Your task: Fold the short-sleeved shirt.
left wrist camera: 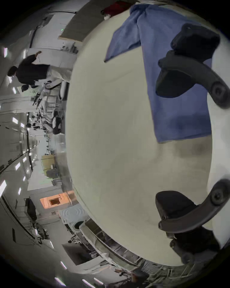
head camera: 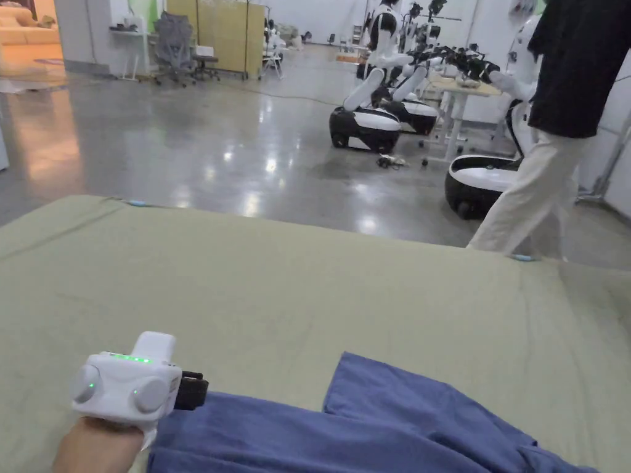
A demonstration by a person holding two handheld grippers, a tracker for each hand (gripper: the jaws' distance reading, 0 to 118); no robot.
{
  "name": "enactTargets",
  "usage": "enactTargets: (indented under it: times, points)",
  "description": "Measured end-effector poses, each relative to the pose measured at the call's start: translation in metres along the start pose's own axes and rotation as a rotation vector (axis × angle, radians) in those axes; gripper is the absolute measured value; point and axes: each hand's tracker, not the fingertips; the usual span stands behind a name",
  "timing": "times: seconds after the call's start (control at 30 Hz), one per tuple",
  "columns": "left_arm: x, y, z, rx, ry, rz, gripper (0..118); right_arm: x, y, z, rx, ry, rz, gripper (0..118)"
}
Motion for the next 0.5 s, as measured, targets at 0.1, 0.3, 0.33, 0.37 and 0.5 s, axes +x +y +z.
enactTargets:
  times: [0.1, 0.3, 0.33, 0.37, 0.5]
  points:
    - [0.019, -0.006, -0.025, -0.078, 0.074, -0.096, 109, 0.025, -0.001, -0.007, -0.027, -0.04, -0.028, 8]
    - [0.051, -0.018, 0.006, -0.077, -0.038, -0.139, 7, 0.087, -0.003, -0.038, -0.074, -0.174, 0.026, 9]
    - [0.058, -0.02, 0.011, -0.071, -0.003, -0.151, 4, 0.098, -0.001, -0.05, -0.088, -0.175, 0.026, 9]
    - [0.064, -0.019, 0.019, -0.039, 0.035, -0.206, 4, 0.113, 0.0, -0.065, -0.104, -0.166, 0.027, 9]
    - [0.063, -0.016, 0.058, 0.007, 0.005, -0.2, 3, 0.148, 0.008, -0.104, -0.128, -0.106, -0.001, 77]
